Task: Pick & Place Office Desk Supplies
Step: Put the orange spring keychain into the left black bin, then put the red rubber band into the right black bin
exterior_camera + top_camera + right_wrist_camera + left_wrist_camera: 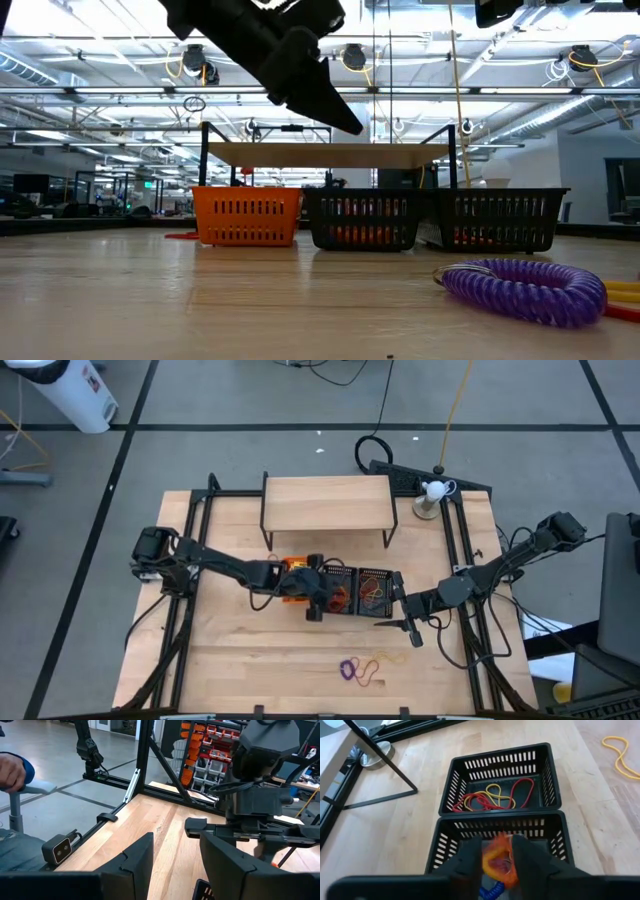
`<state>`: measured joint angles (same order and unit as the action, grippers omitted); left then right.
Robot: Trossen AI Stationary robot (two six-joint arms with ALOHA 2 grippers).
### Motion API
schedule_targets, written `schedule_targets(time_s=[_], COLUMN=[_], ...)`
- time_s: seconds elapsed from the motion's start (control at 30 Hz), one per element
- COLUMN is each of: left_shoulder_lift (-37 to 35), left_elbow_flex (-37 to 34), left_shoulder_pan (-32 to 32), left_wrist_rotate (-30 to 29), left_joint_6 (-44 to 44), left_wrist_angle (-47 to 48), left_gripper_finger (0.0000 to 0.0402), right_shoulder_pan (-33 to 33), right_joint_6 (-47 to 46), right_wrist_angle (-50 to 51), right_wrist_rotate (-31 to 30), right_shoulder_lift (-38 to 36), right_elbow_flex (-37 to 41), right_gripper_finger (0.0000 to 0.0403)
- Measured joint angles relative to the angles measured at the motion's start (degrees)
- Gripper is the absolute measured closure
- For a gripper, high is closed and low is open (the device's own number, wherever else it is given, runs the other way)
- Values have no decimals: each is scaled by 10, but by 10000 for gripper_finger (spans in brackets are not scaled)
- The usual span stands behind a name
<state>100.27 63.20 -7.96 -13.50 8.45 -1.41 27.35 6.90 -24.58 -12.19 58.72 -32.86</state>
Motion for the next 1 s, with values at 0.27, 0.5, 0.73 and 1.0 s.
schedule_targets(time_s=[0.27,0.5,0.73,1.0], left_shoulder_lift=[-4,-95,-240,-440], left_elbow_flex=[0,0,-48,-230], left_shoulder_pan=[9,9,-16,-131], left_wrist_rotate=[-16,-57,-26,-121], left_joint_6=[23,-14,-149,-294], left_wrist_angle=[12,191,351,273], left_gripper_finger=[209,190,190,190], right_shoulder_pan=[0,0,0,0], right_joint_6=[0,-2,-16,-19], right_wrist_angle=[1,14,17,13], right_wrist_rotate=[0,0,-1,0], right_shoulder_lift=[0,2,2,2], right_elbow_flex=[0,0,0,0], right_gripper_finger=[252,252,252,252])
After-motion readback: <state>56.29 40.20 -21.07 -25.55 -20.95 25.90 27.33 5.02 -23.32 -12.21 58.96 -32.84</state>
